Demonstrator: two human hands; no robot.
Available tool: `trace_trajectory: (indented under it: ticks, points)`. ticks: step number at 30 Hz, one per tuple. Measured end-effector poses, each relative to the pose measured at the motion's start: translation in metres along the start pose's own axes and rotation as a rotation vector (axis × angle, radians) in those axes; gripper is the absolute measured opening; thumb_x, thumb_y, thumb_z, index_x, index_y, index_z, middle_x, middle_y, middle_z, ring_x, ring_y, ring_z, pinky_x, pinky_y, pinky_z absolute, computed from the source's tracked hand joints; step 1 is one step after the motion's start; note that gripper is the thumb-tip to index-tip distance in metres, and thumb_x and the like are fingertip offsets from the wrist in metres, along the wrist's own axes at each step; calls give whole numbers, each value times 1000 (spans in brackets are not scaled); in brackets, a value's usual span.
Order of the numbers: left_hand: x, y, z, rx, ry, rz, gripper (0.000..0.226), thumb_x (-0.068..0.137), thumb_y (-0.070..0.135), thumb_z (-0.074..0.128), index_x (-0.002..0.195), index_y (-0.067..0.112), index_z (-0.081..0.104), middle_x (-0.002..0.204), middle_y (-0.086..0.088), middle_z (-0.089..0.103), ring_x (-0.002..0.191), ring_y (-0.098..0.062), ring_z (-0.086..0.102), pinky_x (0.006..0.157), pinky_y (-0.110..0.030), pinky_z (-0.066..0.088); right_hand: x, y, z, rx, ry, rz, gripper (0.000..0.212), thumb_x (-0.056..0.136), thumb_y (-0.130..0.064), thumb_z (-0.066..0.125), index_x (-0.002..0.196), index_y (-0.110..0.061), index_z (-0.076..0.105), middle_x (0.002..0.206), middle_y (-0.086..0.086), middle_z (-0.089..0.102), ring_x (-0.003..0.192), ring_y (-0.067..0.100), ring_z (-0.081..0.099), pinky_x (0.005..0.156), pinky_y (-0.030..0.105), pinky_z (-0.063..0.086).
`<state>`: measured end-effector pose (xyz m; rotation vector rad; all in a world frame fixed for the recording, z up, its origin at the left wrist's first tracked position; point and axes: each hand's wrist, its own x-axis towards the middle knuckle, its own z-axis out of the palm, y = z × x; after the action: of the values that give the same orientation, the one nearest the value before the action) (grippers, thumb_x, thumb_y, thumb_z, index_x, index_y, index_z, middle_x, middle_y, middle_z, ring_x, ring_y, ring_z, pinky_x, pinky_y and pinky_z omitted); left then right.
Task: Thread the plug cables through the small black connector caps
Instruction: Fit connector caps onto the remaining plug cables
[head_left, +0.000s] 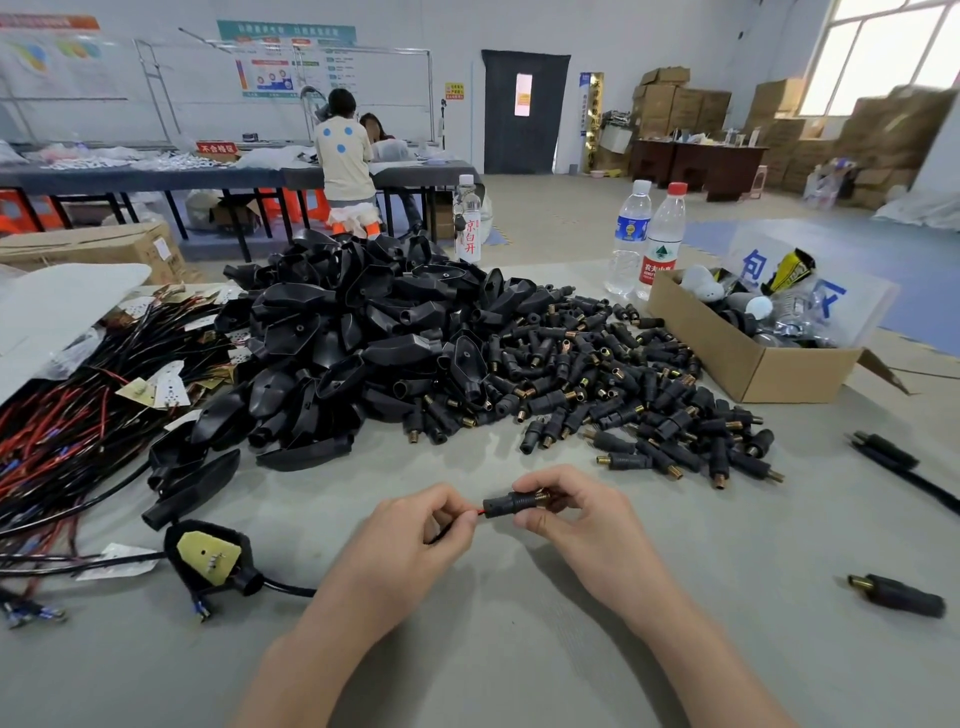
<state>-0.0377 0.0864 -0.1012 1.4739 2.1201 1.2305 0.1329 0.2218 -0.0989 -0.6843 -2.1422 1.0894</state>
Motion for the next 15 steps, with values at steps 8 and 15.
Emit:
trace_trajectory:
  ticks: [8, 15]
  points:
    - [1, 0, -1, -23, -19, -53, 11, 91, 43, 59, 86, 38, 67, 51, 14, 44, 51, -6, 38, 56, -32, 36, 0, -2, 2, 38, -16, 2, 34, 80, -25, 82, 96, -50, 67, 97, -24, 70, 94, -2, 63, 81, 7, 44]
    - [4, 2, -5, -71, 8, -72, 5, 92, 36, 68, 90, 40, 68, 68, 9, 59, 58, -4, 46, 64, -29, 45, 2, 0, 2, 85, -44, 56, 32, 80, -25, 82, 96, -49, 69, 97, -19, 72, 91, 2, 66, 81, 17, 51]
